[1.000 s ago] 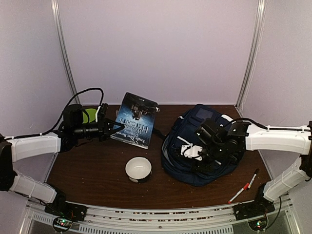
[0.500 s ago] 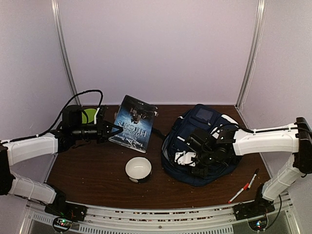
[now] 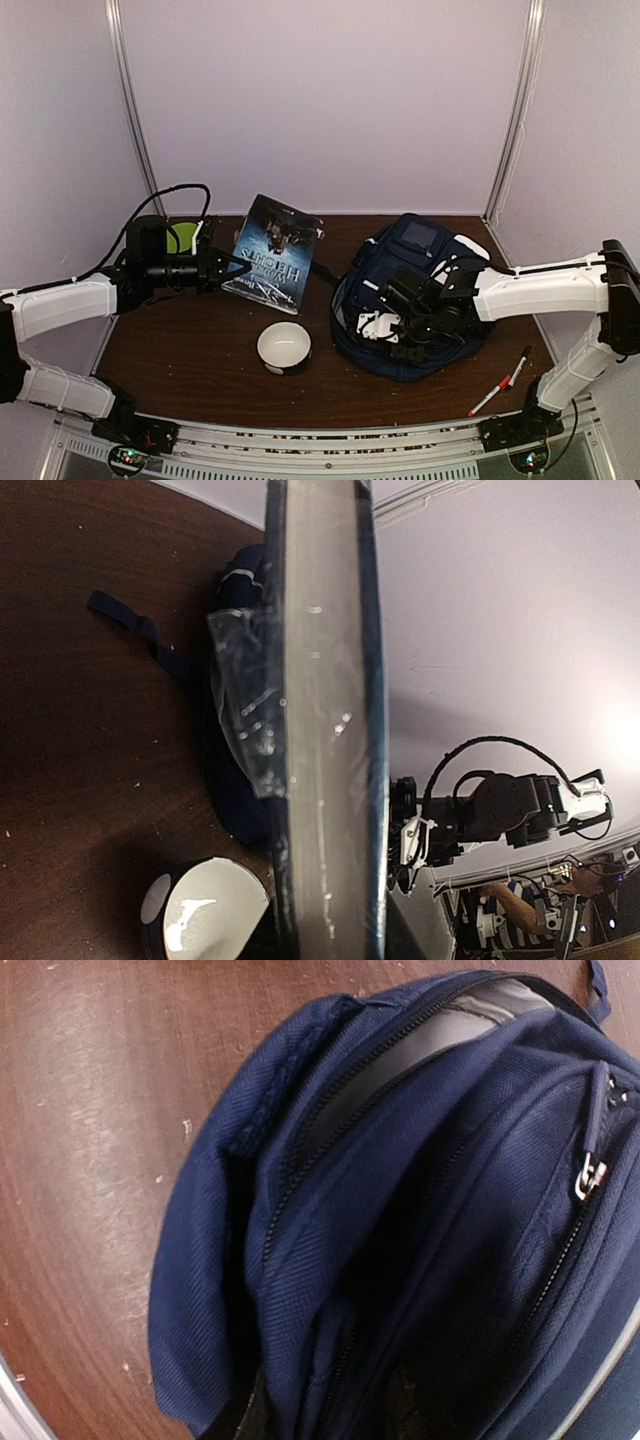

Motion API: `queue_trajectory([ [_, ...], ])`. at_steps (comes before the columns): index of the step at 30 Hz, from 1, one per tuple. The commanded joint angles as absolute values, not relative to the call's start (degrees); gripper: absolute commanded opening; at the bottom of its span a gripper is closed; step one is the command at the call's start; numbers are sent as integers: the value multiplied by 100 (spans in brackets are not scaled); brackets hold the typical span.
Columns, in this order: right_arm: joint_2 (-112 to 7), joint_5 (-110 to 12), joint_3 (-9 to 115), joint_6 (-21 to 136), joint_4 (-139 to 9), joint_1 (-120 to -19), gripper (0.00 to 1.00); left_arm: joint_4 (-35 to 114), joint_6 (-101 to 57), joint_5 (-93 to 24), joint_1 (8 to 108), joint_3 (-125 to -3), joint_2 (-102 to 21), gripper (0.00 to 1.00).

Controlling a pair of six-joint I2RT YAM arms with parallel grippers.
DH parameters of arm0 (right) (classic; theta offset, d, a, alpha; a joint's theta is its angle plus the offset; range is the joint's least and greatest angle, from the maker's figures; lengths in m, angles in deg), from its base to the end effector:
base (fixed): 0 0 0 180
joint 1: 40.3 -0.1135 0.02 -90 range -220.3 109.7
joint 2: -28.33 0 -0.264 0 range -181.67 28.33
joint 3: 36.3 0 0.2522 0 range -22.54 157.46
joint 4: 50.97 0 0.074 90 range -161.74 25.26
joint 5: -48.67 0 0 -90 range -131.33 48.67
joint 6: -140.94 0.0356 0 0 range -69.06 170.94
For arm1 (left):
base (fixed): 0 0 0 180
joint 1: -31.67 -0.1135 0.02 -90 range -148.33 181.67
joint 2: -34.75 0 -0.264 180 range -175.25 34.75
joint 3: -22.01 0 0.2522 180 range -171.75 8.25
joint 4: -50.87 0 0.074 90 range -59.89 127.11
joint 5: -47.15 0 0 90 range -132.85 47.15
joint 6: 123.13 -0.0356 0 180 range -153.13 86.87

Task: Pack the student bag
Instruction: Pick up the largest pocket of the bag from the student bag, then place the book in the largest pocket of the bag.

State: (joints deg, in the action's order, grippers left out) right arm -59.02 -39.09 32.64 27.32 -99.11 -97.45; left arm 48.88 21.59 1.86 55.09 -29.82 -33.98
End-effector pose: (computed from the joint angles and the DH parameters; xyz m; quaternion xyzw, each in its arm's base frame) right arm 0.1589 0.2435 0.1970 -0.6313 0.7482 0.0403 0.2001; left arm 0.2282 -0.1261 0.2541 0.0100 0.7842 -0.5792 0.2225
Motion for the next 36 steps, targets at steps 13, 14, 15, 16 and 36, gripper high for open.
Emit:
queue_trajectory([
  [13, -4518, -4035, 4657, 2440, -10496, -8109, 0, 5026, 1506, 1157, 6035, -3425, -3641, 0],
  [14, -4443, -4066, 4793, 2435, -10489, -8012, 0, 4986, 1521, 1241, 6150, -3455, -3738, 0],
  [15, -4382, -4078, 4908, 2432, -10488, -7923, 0, 4963, 1533, 1322, 6254, -3490, -3832, 0],
  [16, -4341, -4075, 5017, 2420, -10482, -7863, 0, 4958, 1531, 1401, 6358, -3517, -3911, 0],
  [36, -4510, -4333, 6035, 2513, -10367, -7717, 0, 8495, 4413, 1872, 7367, -5024, -7154, 0],
])
